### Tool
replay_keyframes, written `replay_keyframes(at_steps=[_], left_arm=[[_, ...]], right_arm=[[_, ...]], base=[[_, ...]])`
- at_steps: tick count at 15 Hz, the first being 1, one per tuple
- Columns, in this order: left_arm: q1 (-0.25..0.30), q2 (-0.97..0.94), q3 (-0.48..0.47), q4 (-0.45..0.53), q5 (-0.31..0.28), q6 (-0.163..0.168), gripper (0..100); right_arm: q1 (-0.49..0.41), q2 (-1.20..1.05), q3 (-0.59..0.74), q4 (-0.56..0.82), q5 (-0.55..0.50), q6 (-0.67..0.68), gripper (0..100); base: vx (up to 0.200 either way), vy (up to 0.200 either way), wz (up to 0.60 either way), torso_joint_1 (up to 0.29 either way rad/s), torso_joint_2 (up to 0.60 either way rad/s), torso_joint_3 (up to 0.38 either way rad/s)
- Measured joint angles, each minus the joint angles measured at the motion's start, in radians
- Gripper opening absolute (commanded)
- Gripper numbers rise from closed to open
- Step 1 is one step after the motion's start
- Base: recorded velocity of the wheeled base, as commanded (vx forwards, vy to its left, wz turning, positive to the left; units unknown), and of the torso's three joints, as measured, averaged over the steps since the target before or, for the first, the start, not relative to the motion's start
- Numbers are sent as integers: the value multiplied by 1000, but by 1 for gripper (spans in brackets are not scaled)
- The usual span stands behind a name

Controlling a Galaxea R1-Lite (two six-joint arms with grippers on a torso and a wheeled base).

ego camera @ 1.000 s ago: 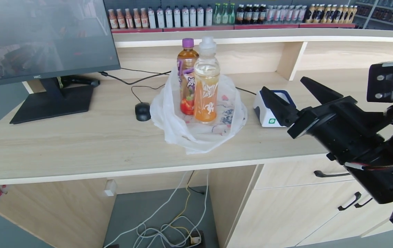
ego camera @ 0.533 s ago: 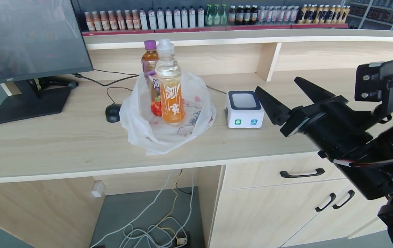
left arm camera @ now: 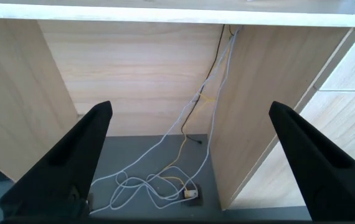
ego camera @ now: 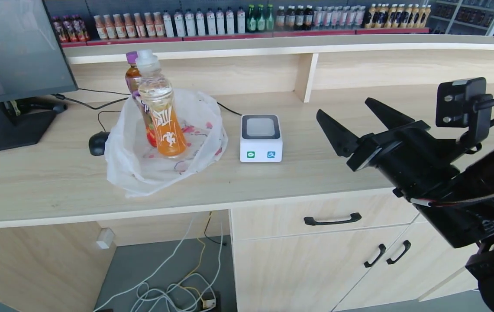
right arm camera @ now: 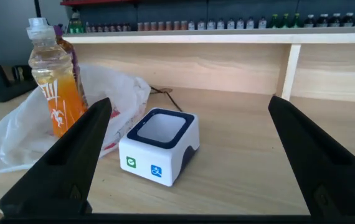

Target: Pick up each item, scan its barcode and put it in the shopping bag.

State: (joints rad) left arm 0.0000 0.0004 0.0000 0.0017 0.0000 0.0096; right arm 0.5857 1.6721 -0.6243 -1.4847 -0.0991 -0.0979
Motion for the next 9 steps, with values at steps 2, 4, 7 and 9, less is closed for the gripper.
replay_keyframes(at_steps=[2,4,7,9], left_arm=[[0,0,0,0,0,0,100],[0,0,0,0,0,1,100],[1,0,0,0,0,2,100],[-1,0,0,0,0,2,100]], right_arm=[[0,10,-7,0,1,0,100],[0,16,-9,0,1,1,100],[-1,18,-5,0,0,3,100],[2,18,-1,1,2,3,100]], base=[[0,-100,0,-1,-1,-1],[0,0,0,0,0,0],[0,0,0,0,0,0],[0,0,0,0,0,0]])
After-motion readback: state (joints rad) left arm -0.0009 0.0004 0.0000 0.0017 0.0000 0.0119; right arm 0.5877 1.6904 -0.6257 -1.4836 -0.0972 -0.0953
